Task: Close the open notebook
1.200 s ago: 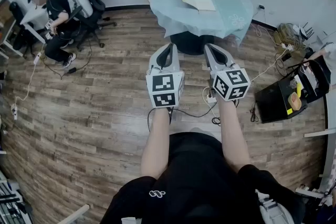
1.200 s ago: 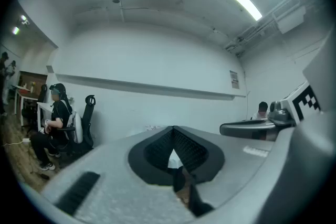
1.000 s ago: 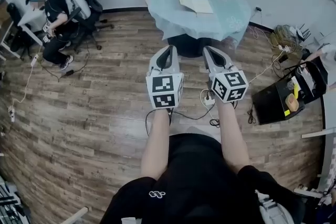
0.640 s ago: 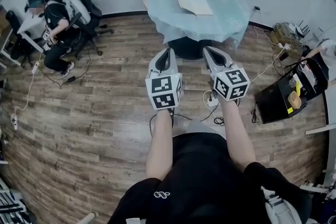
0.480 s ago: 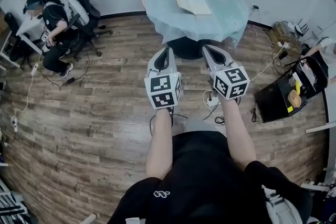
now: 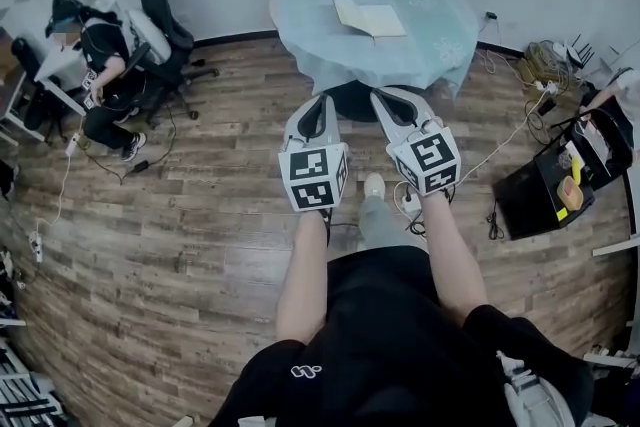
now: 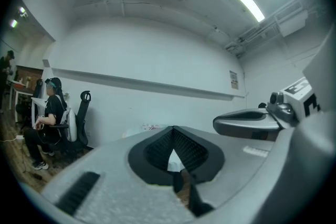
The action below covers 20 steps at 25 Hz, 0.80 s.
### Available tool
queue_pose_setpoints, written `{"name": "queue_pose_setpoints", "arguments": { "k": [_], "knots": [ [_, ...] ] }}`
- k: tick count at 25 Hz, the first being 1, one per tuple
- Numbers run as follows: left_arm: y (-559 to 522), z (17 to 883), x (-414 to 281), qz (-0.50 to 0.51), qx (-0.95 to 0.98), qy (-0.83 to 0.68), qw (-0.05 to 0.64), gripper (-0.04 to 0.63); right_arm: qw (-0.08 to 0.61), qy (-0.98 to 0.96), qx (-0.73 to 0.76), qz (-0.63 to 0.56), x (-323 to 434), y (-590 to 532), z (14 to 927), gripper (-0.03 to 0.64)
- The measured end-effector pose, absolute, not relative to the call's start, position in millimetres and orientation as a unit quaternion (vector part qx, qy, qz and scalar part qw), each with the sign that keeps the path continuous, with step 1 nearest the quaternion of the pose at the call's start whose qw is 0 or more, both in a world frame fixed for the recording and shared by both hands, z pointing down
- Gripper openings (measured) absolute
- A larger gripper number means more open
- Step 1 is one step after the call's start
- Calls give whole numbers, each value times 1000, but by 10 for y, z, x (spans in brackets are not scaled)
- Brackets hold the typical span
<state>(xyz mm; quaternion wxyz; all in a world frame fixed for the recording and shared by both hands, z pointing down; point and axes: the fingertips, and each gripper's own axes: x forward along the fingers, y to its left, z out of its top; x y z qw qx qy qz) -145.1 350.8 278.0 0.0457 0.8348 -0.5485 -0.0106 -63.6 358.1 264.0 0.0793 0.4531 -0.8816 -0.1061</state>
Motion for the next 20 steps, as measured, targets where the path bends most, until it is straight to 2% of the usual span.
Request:
{"name": "queue_pose_setpoints", "arguments": {
  "k": [4, 10, 20],
  "knots": [
    [3237, 2826, -1345, -4, 840, -542, 39, 3, 70, -886, 446, -105, -641, 3285, 2709, 12],
    [2620, 2849, -1168, -7, 839, -542, 43, 3, 62, -870, 480, -95, -187, 2619, 2717, 12],
    [1324, 3222, -696, -27, 831, -548, 92, 3, 75, -866, 491, -58, 509, 1207, 3132, 12]
  ]
}}
